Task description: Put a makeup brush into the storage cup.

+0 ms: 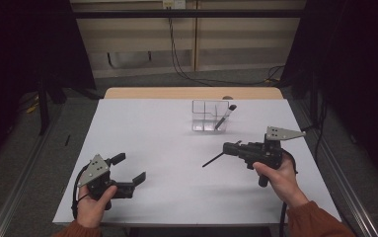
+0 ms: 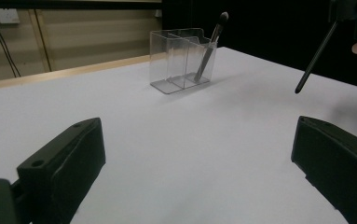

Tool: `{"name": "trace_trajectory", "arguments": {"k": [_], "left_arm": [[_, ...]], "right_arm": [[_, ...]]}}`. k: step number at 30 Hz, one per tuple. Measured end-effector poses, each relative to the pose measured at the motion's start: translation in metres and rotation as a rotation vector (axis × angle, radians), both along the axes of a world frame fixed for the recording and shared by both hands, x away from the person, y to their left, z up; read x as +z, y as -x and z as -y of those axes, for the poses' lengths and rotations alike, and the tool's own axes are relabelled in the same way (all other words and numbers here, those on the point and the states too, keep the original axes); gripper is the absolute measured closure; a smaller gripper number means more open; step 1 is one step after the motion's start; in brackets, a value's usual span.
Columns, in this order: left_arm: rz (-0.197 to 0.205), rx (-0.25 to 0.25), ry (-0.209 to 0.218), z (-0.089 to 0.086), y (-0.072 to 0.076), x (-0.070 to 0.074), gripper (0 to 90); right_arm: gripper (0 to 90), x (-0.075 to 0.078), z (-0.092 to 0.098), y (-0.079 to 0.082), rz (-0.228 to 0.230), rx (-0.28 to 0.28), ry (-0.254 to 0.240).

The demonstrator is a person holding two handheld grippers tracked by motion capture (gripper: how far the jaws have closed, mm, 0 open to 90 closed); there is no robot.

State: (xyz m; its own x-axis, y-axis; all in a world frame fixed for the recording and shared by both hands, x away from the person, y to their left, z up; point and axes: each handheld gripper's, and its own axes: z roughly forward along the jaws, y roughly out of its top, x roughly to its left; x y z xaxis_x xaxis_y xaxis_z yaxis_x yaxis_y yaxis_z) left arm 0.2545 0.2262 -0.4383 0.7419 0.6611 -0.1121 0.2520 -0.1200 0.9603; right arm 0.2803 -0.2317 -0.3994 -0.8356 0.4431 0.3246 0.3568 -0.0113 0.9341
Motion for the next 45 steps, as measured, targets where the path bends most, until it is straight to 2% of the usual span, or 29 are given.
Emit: {"name": "trace_trajectory", "arguments": {"k": [2, 4, 7, 10, 13, 19, 28, 36, 45], "left_arm": [[0.007, 0.022, -0.019, -0.001, 0.002, -0.001, 2.9], [0.004, 0.02, -0.017, -0.003, 0.003, -0.001, 2.9], [0.0, 0.023, 0.002, -0.005, 0.004, 0.001, 3.0], [0.016, 0.028, -0.021, -0.003, 0.006, 0.002, 3.0], [0.014, 0.027, -0.031, -0.002, 0.006, 0.001, 3.0], [0.01, 0.034, -0.03, -0.003, 0.006, 0.001, 3.0], [0.016, 0.027, -0.031, -0.002, 0.007, 0.003, 3.0], [0.013, 0.036, -0.031, -0.004, 0.006, 0.002, 3.0], [0.013, 0.041, -0.031, -0.004, 0.006, 0.002, 3.0]], "right_arm": [[85.2, 0.001, 0.003, -0.001, 0.002, -0.01, 0.012], [85.2, 0.002, 0.007, -0.003, -0.001, -0.017, 0.009], [85.2, 0.005, 0.011, -0.007, 0.003, -0.035, 0.03], [85.2, 0.008, 0.016, -0.014, 0.009, -0.062, 0.036], [85.2, 0.009, 0.021, -0.021, 0.009, -0.09, 0.038], [85.2, 0.011, 0.026, -0.033, 0.006, -0.127, 0.055], [85.2, 0.028, 0.031, -0.05, 0.035, -0.164, 0.087], [85.4, 0.038, 0.035, -0.068, 0.026, -0.185, 0.096], [85.4, 0.055, 0.038, -0.086, 0.049, -0.223, 0.125]]}}
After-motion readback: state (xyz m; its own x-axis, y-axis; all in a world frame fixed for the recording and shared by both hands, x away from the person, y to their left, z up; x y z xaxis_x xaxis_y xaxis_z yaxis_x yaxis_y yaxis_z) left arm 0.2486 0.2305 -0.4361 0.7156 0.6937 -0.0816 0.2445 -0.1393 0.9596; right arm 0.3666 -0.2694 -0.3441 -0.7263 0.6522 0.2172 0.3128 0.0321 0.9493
